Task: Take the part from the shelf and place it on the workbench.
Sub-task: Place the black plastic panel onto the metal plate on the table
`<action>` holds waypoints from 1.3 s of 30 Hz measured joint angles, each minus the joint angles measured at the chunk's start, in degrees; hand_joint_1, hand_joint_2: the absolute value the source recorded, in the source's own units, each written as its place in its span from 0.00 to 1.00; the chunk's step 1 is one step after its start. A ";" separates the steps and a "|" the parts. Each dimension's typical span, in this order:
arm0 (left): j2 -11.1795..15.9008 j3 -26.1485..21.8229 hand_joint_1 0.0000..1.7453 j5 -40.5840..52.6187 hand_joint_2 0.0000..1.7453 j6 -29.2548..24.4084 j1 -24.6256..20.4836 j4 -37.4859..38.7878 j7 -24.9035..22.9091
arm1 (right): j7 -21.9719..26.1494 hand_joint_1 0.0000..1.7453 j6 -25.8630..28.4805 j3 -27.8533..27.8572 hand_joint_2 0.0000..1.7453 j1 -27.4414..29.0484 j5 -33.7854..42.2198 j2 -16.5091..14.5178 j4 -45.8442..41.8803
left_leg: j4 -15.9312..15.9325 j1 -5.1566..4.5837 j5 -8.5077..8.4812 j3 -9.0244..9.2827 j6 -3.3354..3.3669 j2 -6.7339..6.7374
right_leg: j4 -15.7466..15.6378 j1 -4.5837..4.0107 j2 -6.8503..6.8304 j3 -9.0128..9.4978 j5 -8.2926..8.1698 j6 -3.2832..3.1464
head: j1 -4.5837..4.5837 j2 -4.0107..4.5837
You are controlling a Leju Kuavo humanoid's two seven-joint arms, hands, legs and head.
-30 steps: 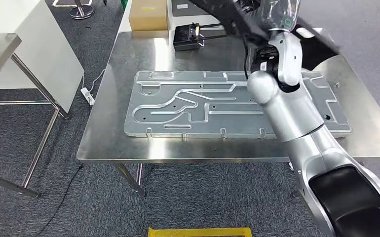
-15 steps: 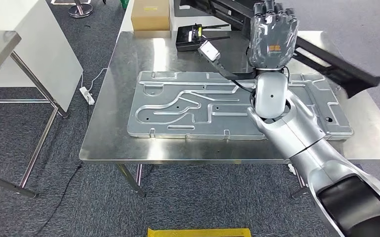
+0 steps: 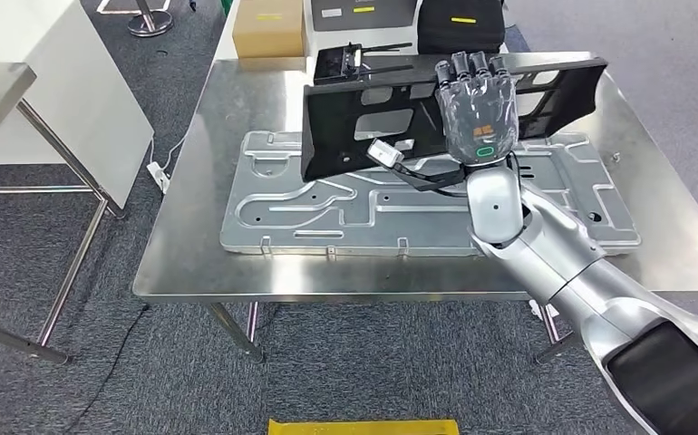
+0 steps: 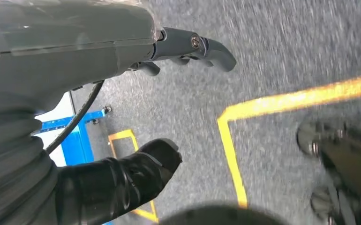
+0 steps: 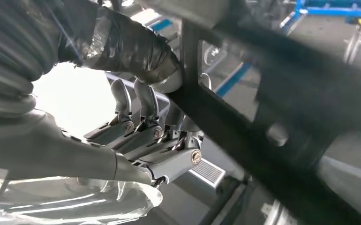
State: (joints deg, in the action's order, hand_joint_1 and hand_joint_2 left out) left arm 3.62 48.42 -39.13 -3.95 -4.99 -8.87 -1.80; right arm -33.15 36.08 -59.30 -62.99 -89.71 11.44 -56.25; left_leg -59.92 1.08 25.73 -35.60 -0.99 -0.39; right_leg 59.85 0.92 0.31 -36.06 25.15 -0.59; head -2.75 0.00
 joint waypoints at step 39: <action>-0.02 1.19 0.00 -0.19 1.00 -0.16 -0.32 0.17 -0.25 | -0.03 1.00 0.40 -4.11 1.00 -0.01 0.07 0.18 3.91 | -6.72 -0.22 0.98 -3.62 0.54 0.07 | 0.19 -0.38 0.08 0.11 0.18 -0.73 | -0.07 0.00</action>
State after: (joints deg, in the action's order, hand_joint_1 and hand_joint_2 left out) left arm 3.60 49.61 -39.32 -4.10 -5.31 -8.70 -2.05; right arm -33.18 36.48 -63.41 -63.00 -89.64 11.62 -52.34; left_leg -66.64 0.86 26.71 -39.21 -0.45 -0.32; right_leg 60.05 0.54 0.38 -35.95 25.33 -1.31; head -2.83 0.00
